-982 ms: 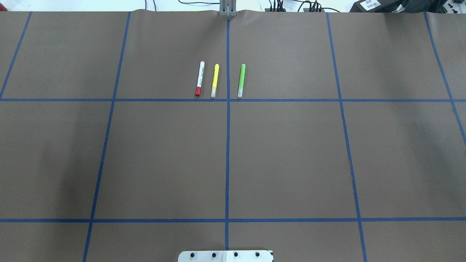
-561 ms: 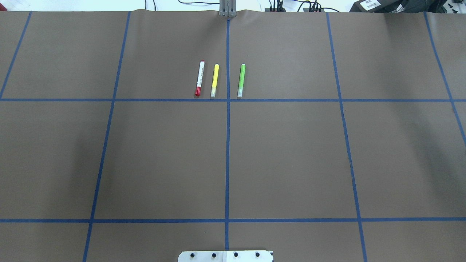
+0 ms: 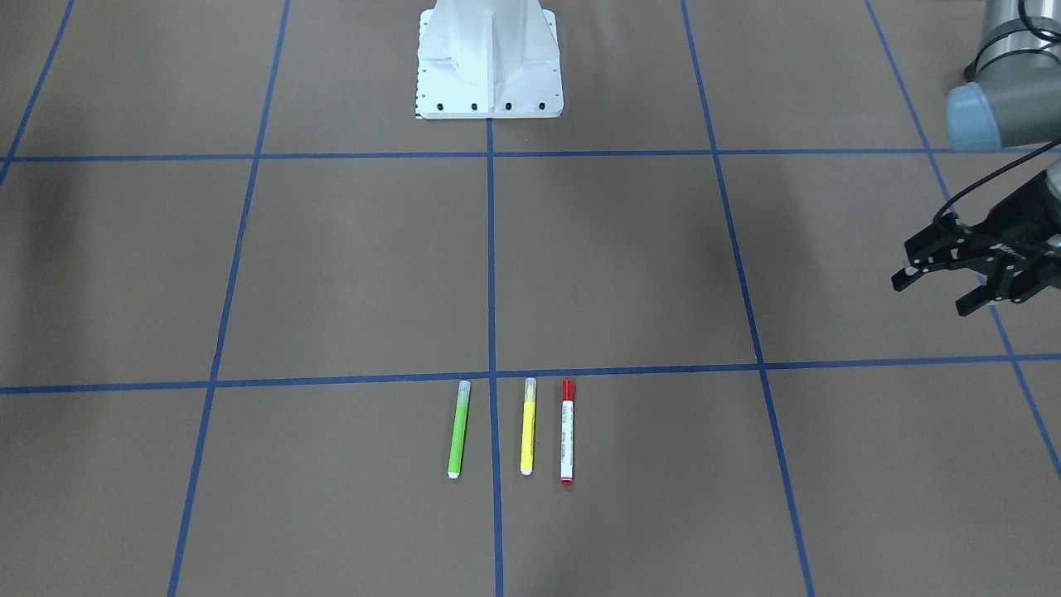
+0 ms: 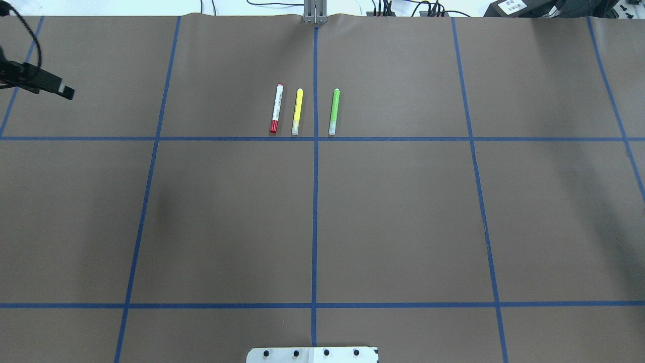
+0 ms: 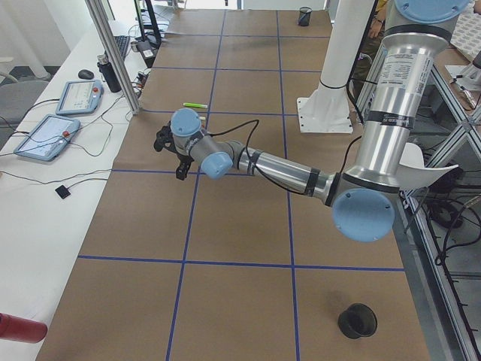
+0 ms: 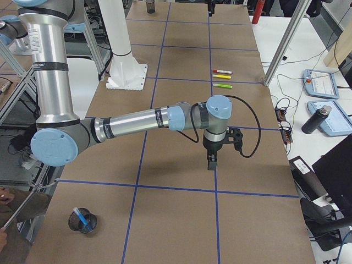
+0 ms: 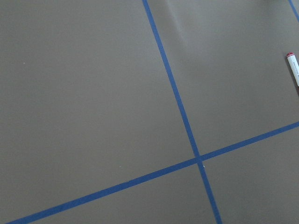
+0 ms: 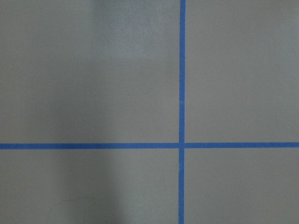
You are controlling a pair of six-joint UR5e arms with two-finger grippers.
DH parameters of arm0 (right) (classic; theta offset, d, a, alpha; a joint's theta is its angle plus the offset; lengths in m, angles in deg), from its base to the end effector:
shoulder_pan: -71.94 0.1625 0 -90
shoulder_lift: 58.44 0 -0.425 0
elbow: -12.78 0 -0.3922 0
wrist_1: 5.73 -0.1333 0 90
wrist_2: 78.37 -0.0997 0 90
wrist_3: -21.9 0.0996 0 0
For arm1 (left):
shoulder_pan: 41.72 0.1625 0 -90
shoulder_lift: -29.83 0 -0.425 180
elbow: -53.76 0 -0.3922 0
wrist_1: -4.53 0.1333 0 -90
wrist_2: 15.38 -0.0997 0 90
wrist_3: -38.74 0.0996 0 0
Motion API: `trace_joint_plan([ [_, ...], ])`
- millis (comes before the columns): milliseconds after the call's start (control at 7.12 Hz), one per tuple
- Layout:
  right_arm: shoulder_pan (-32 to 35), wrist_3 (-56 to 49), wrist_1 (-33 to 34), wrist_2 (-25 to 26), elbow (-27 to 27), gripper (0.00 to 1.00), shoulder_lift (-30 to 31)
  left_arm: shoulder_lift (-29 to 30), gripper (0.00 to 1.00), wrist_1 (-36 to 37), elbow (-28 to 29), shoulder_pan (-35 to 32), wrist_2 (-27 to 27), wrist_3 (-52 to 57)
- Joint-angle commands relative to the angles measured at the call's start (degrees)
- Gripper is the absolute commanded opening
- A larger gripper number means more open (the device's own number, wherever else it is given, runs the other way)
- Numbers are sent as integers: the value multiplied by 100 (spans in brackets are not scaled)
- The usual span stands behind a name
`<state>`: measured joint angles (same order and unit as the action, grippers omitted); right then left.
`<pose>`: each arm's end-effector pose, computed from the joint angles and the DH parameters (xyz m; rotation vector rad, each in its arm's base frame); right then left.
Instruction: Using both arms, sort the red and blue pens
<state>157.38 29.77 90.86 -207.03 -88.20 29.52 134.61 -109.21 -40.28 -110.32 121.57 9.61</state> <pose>0.0307 -0.5091 0.5650 0.0343 -0.6817 0.0176 0.1622 -0.5799 0.4296 0.2991 1.0019 0.1817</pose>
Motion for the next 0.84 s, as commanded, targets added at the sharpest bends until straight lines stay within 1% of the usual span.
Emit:
trace_joint_plan([
  [0,8,-198,-8,-18,-517,100,693,909,100,1079,43,757,-535,-284],
  [140,8,-199,1,-45,-580,100,774,1235,100,1117,209,1013,-746,-618],
  [421,8,-199,1,-45,-563,100,775,2061,100,1310,911,1296,-748,-683],
  [561,8,-190,1,-45,-563,100,766,2334,100,1319,1131,1410,-731,-648],
  [702,8,-190,1,-45,-546,100,766,2615,100,1407,1473,1481,-731,-708],
])
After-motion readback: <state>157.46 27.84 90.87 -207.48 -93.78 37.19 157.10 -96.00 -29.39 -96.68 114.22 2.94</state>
